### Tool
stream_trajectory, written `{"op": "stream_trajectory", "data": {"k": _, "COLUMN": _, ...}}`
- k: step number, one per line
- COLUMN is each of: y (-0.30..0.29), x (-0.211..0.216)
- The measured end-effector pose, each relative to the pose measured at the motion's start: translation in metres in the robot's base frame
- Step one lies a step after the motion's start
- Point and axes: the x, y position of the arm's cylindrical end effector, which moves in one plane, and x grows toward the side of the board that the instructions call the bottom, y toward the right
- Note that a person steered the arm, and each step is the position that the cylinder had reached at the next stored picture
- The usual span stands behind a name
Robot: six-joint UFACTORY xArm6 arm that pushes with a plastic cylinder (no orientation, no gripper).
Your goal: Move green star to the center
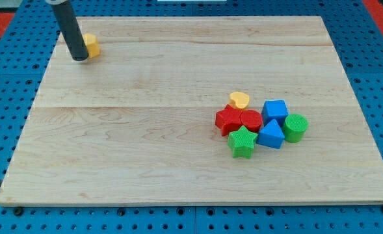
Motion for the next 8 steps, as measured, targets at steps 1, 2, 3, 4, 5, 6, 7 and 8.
{"op": "stream_trajectory", "data": {"k": 1, "y": 0.029, "x": 0.0}}
{"op": "stream_trajectory", "data": {"k": 2, "y": 0.025, "x": -0.035}}
{"op": "stream_trajectory", "data": {"k": 3, "y": 0.026, "x": -0.057}}
{"op": "stream_trajectory", "data": {"k": 4, "y": 0.068, "x": -0.018}}
{"op": "stream_trajectory", "data": {"k": 5, "y": 0.121, "x": 0.058}}
{"op": "stream_trajectory", "data": {"k": 6, "y": 0.161, "x": 0.15}}
{"op": "stream_trajectory", "data": {"k": 7, "y": 0.175, "x": 0.172}}
{"op": "stream_trajectory", "data": {"k": 8, "y": 0.175, "x": 0.172}}
